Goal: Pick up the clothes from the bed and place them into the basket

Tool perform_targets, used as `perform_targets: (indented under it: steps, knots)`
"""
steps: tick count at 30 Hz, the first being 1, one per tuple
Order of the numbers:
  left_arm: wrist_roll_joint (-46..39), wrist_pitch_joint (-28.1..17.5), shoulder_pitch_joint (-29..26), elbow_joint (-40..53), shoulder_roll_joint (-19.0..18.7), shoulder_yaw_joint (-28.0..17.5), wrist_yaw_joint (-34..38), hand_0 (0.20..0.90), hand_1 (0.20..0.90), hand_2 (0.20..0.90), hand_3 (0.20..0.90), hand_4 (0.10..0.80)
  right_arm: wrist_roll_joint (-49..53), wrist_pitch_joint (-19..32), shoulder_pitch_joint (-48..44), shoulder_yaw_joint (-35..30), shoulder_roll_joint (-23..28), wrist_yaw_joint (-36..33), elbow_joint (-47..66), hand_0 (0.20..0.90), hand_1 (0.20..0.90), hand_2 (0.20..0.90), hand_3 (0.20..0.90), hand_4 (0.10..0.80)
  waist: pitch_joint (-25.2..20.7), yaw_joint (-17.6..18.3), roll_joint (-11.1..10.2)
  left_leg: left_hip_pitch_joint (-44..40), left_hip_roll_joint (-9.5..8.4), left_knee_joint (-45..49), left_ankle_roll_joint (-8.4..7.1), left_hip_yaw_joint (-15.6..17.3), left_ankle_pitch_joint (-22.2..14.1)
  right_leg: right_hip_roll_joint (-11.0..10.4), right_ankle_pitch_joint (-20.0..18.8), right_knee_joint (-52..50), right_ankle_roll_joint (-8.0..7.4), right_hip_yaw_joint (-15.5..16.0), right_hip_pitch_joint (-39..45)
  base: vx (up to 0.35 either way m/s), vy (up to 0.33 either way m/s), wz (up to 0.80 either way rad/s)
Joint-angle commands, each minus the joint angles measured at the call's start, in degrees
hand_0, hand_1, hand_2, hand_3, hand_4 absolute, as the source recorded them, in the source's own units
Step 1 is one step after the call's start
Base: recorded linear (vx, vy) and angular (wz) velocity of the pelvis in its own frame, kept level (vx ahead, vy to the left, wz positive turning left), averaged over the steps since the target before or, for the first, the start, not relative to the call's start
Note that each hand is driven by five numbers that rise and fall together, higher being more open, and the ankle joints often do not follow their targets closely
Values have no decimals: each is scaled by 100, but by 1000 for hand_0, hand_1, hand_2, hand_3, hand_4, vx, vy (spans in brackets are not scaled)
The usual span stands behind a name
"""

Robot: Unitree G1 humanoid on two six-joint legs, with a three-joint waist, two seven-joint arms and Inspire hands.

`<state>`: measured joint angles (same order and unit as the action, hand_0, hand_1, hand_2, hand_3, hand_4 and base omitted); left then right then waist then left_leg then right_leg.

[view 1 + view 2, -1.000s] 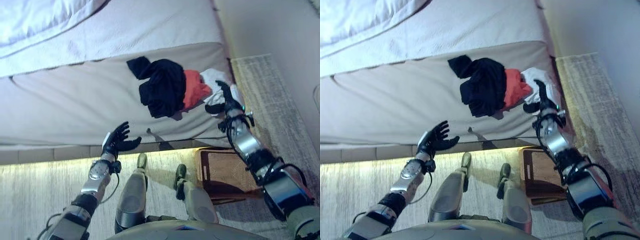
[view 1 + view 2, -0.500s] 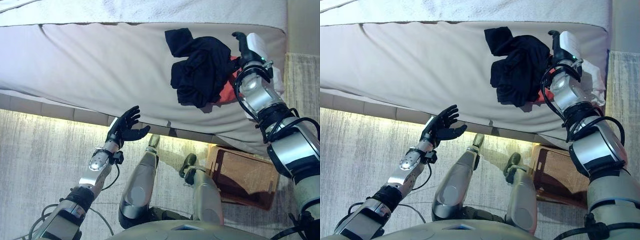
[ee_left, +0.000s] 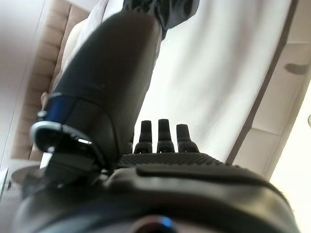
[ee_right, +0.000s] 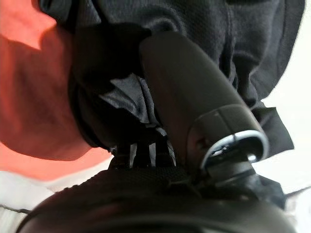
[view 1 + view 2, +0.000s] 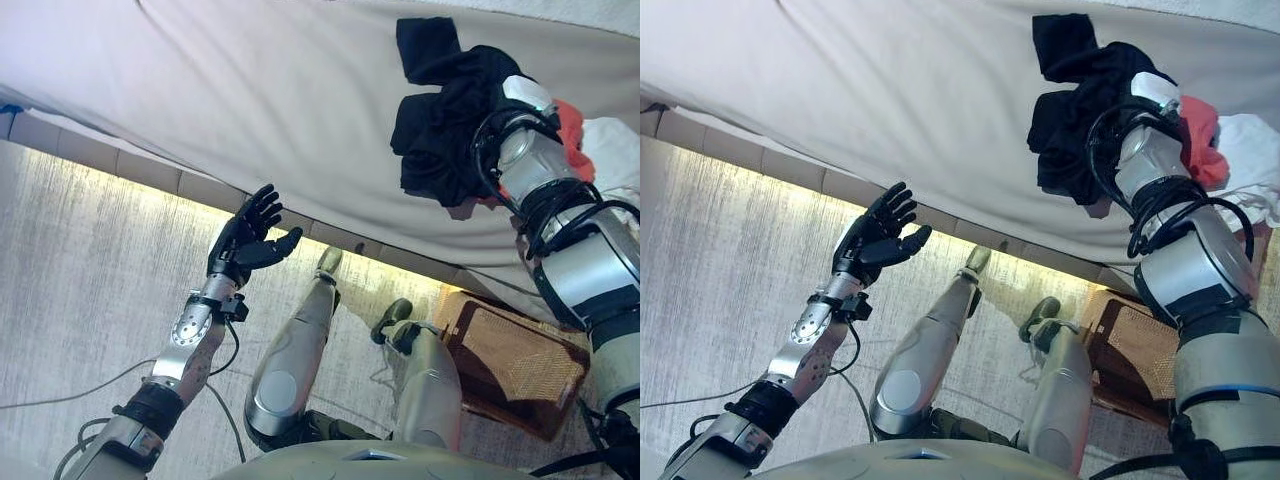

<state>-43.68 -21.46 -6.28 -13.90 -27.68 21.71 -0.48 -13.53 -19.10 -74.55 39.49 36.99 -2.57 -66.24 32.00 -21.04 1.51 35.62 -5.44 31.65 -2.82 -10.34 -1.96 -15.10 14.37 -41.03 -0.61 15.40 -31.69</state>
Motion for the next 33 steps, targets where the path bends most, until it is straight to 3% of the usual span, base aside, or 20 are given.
perform_targets:
  steps: [1, 11, 13, 22, 33]
  knots:
    - [-120, -634, 135, 977, -169, -336, 3, 900, 900, 900, 900, 800, 113, 31, -725, 425, 331, 72, -184, 900, 900, 900, 900, 800, -221, -126, 337, 413, -118, 433, 283, -126, -590, 170, 309, -547, 224, 289, -109, -9, 9, 7]
    - [-128, -560, 268, 1146, -222, -360, 209, 900, 900, 900, 900, 800, 702, 426, -711, 285, 546, -86, -317, 900, 900, 900, 900, 800, -221, -103, 522, 1015, -162, 1002, 419, -67, -757, 104, 471, -1221, 316, 201, -885, -29, -3, 3]
    - [-160, -615, 307, 1165, -232, -368, 171, 900, 900, 900, 900, 800, 914, 603, -652, 155, 581, -280, -294, 300, 300, 300, 200, 100, -221, -92, 548, 1079, -170, 1083, 442, -59, -786, 99, 476, -1273, 332, 208, -955, -56, -3, 1]
    - [-152, -603, 277, 1063, -218, -382, 109, 900, 900, 900, 900, 800, 1113, 1052, -542, -119, 664, -1085, 84, 300, 300, 300, 200, 100, -221, 41, 434, 719, -105, 904, 434, -12, -795, 162, 373, -1013, 313, 238, -605, -33, -7, -4]
    - [-20, -621, 102, 618, -67, -389, 74, 900, 900, 900, 900, 800, 2370, 2313, 41, -1048, 1096, -1404, 1376, 300, 300, 300, 200, 100, -221, 364, 154, -668, -17, 591, 358, 166, -1068, 90, 353, -425, 226, 163, 814, 7, 31, -15]
